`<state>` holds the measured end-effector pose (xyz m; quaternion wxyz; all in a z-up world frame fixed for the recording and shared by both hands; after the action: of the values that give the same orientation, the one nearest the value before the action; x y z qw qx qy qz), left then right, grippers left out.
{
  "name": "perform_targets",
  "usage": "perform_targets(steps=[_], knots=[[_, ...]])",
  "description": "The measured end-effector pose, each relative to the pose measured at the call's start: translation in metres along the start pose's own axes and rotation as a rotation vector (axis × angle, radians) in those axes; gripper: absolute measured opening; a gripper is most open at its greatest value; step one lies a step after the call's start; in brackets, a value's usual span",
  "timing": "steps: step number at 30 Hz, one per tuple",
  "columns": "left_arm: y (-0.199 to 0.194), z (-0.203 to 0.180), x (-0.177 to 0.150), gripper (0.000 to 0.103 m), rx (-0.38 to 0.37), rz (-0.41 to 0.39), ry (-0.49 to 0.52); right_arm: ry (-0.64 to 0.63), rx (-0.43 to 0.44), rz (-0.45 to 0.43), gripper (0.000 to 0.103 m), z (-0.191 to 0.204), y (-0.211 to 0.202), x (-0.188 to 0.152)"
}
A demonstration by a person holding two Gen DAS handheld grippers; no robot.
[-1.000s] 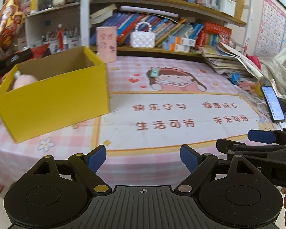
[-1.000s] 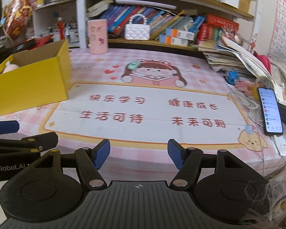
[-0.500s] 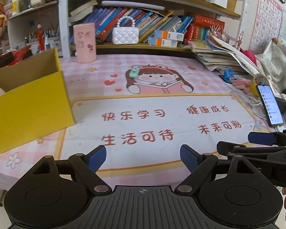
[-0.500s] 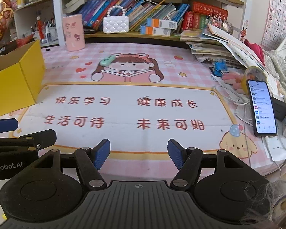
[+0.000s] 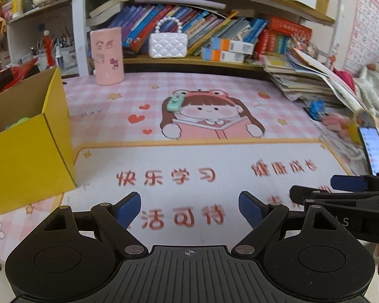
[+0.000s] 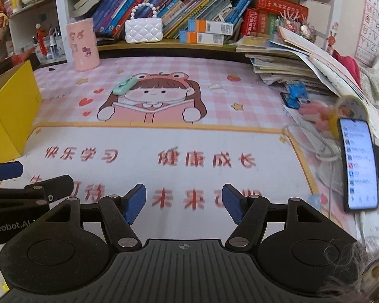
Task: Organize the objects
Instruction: 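Move both empty tools back toward the mint-green clip and blue object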
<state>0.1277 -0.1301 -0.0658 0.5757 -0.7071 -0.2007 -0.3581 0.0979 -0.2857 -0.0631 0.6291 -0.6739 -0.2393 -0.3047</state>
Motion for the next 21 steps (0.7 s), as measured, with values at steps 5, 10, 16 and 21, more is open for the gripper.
perform_targets(steps=[5, 10, 16, 21], knots=[[0.019, 0.004, 0.022, 0.087, 0.042, -0.017, -0.022, 0.009, 0.002, -0.011, 0.064, -0.015, 0.022, 0.023], [0.049, 0.009, 0.056, 0.087, 0.083, -0.049, -0.040, 0.035, -0.026, -0.035, 0.064, -0.039, 0.051, 0.052], [0.092, 0.010, 0.093, 0.087, 0.117, -0.065, -0.054, 0.042, -0.082, -0.086, 0.064, -0.073, 0.088, 0.094], [0.125, 0.006, 0.113, 0.086, 0.128, -0.052, -0.058, 0.029, -0.112, -0.105, 0.065, -0.097, 0.114, 0.118]])
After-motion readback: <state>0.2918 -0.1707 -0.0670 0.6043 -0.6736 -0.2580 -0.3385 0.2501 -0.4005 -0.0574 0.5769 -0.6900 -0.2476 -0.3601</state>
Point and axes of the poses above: each gripper's, at about its wrist camera, not at the fingertips, and y roughly the way its jaws point, z to its left, x to its top, the point moved 6 cm from there along y, roughly the way its jaws point, and after that the axes turned 1 degree about -x, right-handed, at the moved point
